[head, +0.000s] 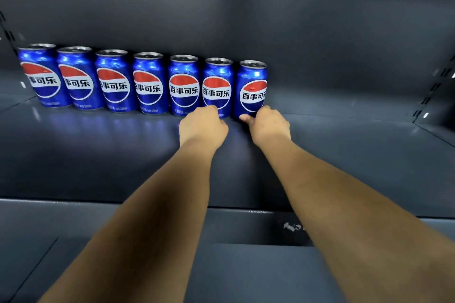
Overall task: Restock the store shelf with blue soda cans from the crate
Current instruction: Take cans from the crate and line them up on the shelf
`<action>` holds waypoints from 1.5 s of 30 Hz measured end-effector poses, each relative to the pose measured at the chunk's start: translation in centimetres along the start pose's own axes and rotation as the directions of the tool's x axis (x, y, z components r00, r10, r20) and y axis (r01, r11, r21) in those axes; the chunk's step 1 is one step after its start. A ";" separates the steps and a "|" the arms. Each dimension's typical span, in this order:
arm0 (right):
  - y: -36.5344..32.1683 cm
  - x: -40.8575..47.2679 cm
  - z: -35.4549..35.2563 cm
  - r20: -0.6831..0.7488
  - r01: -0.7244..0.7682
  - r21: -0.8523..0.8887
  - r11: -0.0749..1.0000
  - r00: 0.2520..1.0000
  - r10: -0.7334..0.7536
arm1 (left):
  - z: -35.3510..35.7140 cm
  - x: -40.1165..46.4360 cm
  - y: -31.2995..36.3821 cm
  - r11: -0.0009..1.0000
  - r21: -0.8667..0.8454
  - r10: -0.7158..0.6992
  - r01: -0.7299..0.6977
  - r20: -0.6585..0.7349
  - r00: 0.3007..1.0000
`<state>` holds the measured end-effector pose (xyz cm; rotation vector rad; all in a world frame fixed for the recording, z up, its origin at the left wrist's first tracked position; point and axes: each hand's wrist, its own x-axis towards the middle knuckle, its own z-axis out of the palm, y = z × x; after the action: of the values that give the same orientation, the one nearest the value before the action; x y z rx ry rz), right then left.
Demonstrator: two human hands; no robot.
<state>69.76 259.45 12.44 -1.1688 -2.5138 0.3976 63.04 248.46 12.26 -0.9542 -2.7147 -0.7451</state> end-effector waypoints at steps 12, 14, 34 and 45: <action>0.0 -6.9 -3.9 0.048 -0.027 0.104 0.994 0.999 0.022 | -5.4 -6.1 0.0 0.931 -0.296 0.226 -0.215 0.004 0.974; -0.6 -10.7 -4.9 0.072 0.023 0.096 0.995 0.997 -0.030 | -7.1 -9.2 0.0 0.919 -0.292 0.293 -0.266 0.051 0.955; 0.0 -45.8 -9.1 0.179 0.410 0.101 0.906 0.889 -0.422 | -17.9 -38.2 -9.0 0.754 0.037 0.615 -0.656 0.312 0.724; 11.5 -51.8 6.3 0.627 0.451 -0.043 0.891 0.707 -0.327 | -4.4 -45.1 -18.8 0.794 0.134 0.383 -0.593 0.648 0.659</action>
<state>106.24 225.79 -7.30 -0.5598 -3.3359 0.4753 86.48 209.29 -5.65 -1.9856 -2.6436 0.1755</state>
